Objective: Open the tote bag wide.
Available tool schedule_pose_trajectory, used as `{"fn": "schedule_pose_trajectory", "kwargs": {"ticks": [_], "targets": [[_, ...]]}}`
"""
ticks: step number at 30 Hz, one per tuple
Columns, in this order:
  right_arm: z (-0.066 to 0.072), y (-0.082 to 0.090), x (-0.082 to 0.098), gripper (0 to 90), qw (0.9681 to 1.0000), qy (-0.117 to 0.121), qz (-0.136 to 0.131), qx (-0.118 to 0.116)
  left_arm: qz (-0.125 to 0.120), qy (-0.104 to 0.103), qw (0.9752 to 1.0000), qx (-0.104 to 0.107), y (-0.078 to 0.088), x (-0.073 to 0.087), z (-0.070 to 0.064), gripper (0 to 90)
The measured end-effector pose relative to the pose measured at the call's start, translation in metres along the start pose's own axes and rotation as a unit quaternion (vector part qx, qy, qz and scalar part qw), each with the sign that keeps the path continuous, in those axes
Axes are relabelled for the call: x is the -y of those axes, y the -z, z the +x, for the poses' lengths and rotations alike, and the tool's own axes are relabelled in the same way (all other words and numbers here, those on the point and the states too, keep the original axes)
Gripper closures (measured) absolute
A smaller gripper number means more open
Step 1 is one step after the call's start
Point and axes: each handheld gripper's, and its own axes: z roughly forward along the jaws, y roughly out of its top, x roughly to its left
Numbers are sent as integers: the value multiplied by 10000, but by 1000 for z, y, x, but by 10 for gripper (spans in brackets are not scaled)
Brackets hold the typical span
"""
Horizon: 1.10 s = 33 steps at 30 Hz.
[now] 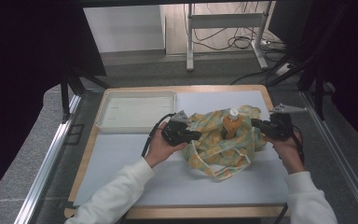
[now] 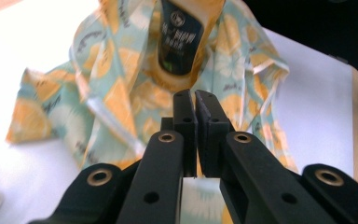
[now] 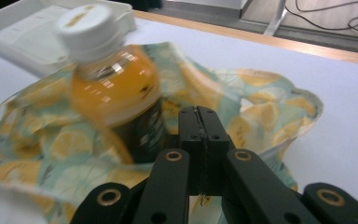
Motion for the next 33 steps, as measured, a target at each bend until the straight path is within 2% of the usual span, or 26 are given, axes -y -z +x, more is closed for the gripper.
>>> {"fn": "schedule_pose_trajectory", "kwargs": {"ticks": [6,15,21,24,26,29,33], "targets": [[7,11,16,888,9999,74,34,-122,98,48,9999,-66,10,16,1,872],[17,14,35,861,9993,243,202,-203,201,120,9995,-213,23,40,3,820],[24,17,38,809,9987,366,212,-289,178,118,9990,-386,30,53,3,705],[27,17,38,776,9983,416,224,-337,122,181,9987,-462,34,60,4,598],[29,17,39,738,9982,427,218,-348,95,205,9982,-549,36,64,5,516],[31,17,41,693,9981,450,231,-353,119,262,9979,-583,38,70,5,458],[34,16,45,580,9983,455,222,-298,157,321,9971,-675,44,78,4,388]]}}
